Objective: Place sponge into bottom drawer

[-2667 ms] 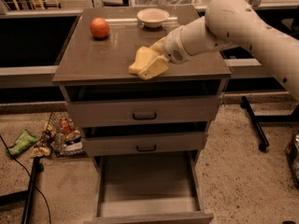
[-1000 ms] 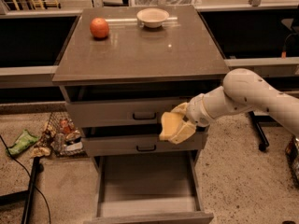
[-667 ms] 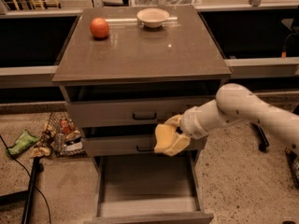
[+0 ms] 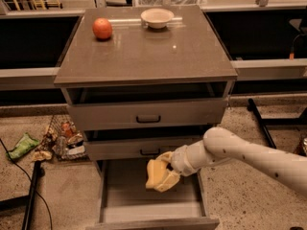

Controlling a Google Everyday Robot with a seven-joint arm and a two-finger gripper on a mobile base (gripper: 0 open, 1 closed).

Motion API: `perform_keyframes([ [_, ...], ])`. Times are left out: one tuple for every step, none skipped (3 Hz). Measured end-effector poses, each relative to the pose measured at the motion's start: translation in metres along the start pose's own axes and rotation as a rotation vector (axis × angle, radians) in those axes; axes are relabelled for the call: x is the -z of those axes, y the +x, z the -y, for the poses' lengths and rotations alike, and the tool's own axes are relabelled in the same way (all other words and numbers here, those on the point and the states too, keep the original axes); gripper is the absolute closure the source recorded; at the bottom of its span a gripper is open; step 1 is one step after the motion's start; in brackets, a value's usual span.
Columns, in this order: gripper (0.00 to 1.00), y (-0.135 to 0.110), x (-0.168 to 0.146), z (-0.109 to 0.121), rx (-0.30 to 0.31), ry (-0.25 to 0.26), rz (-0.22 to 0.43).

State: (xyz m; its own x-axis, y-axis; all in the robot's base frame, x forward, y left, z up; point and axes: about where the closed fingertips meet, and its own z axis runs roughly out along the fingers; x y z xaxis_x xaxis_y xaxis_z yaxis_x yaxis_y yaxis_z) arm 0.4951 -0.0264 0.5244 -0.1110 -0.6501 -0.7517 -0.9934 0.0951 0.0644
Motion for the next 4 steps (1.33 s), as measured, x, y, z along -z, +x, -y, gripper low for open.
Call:
perform_keyframes([
  [1.00, 0.034, -0.069, -0.013, -0.082, -0.015, 0.037],
  [1.00, 0.034, -0.069, -0.013, -0.082, -0.015, 0.037],
  [1.00, 0.041, -0.083, -0.013, -0.095, -0.036, 0.072],
  [1.00, 0.063, -0.132, 0.005, -0.106, -0.044, 0.112],
])
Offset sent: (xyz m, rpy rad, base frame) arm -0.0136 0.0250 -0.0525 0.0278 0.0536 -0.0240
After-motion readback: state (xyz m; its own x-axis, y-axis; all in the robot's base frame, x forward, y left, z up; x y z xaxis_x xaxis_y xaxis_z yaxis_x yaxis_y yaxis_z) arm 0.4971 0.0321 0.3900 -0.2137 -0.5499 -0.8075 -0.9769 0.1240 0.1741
